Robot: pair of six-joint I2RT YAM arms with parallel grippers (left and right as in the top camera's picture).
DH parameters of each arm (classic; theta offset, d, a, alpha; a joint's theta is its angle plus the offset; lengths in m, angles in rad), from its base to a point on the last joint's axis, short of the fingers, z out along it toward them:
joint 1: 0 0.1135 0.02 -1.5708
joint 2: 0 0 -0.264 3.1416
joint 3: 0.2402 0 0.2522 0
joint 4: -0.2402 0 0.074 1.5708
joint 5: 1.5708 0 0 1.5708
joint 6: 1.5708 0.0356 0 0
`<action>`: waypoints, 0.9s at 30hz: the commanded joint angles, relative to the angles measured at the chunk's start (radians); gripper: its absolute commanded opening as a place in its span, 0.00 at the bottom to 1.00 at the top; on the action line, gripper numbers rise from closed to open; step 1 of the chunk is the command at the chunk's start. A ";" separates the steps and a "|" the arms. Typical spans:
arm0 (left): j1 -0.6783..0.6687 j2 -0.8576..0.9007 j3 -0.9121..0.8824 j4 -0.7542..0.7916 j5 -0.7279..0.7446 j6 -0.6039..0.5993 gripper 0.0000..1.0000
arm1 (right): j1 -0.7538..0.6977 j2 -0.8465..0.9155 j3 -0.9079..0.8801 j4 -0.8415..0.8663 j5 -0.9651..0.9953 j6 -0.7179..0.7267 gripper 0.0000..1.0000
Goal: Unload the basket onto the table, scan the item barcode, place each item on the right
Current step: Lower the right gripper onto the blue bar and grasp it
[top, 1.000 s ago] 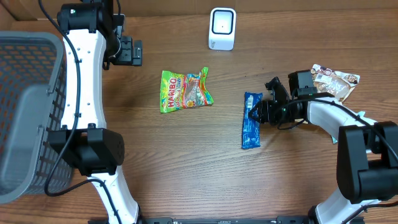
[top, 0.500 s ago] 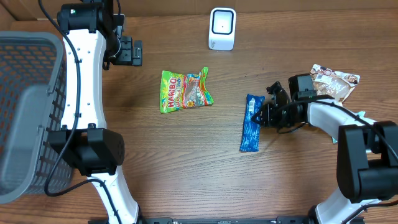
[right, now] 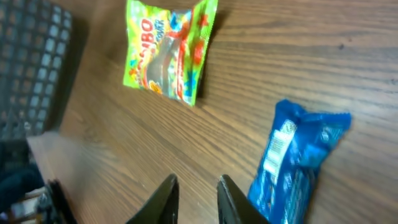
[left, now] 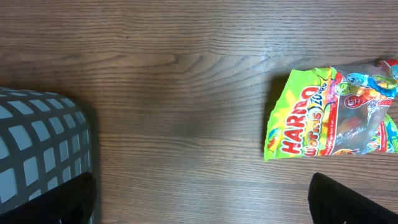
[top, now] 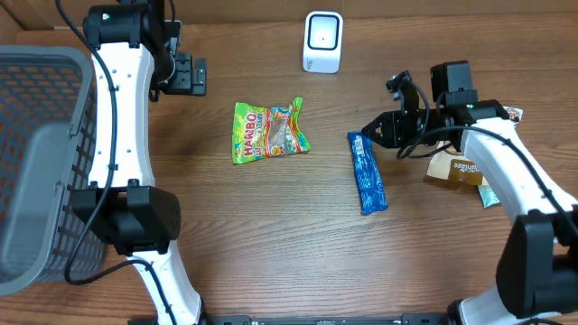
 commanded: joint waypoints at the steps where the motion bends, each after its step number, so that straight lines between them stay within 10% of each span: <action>1: -0.009 0.008 0.007 0.001 0.011 0.019 1.00 | -0.003 -0.002 0.005 -0.073 0.204 -0.029 0.31; 9: -0.009 0.008 0.007 0.001 0.011 0.019 1.00 | 0.010 0.063 -0.098 -0.033 0.231 -0.063 0.57; 27: -0.009 0.008 0.007 0.001 0.011 0.019 1.00 | 0.090 0.139 -0.185 0.134 0.323 -0.049 0.54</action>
